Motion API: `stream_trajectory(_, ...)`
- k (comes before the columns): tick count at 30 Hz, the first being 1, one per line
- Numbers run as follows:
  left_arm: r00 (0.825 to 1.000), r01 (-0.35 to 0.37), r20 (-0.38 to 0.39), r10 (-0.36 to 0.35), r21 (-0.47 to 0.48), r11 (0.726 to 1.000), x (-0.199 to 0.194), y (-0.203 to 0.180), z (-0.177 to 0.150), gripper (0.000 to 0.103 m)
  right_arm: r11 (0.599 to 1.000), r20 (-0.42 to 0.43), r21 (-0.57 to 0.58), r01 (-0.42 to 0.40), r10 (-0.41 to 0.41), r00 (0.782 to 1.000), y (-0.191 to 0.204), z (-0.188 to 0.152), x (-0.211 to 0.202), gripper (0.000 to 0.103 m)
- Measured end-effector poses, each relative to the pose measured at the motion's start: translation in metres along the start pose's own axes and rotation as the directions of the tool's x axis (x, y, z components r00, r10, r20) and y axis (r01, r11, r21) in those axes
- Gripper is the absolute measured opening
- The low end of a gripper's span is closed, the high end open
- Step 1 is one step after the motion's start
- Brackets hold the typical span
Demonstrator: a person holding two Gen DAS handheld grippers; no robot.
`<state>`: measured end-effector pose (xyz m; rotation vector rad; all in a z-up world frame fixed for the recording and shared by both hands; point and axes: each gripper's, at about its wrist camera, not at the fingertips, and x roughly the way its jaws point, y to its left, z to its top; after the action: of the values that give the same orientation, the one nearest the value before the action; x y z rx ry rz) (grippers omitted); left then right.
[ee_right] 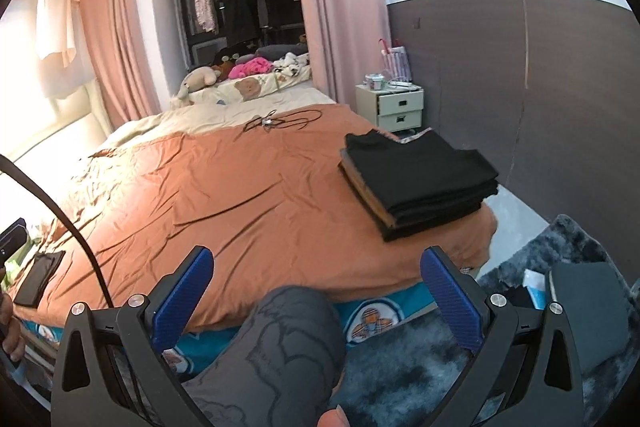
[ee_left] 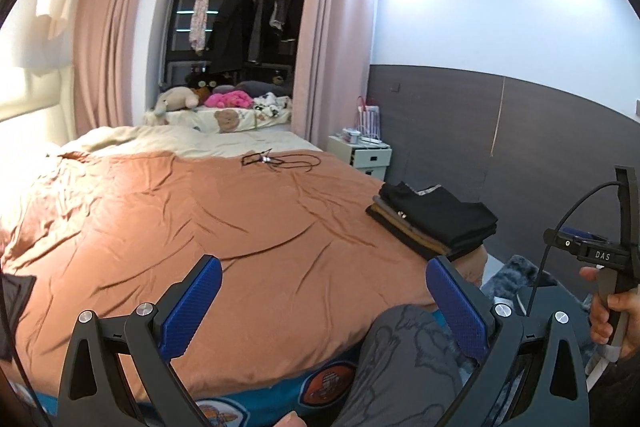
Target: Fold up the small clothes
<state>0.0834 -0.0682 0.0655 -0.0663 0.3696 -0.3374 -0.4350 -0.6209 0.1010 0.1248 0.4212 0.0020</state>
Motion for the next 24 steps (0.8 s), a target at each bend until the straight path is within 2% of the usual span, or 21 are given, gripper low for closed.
stream_trajectory(15,0.998,-0.066,-0.009,0.066,0.003,0.998,-0.032,0.015,-0.068,0.103,0.999,0.01,-0.039,-0.021,0.022,1.0,0.042,-0.048,-0.013,0.103)
stream_trajectory(24,0.997,-0.071,0.004,0.071,-0.009,0.997,-0.042,0.016,-0.085,0.103,0.998,0.008,-0.056,-0.029,0.029,1.0,0.056,-0.064,-0.017,0.103)
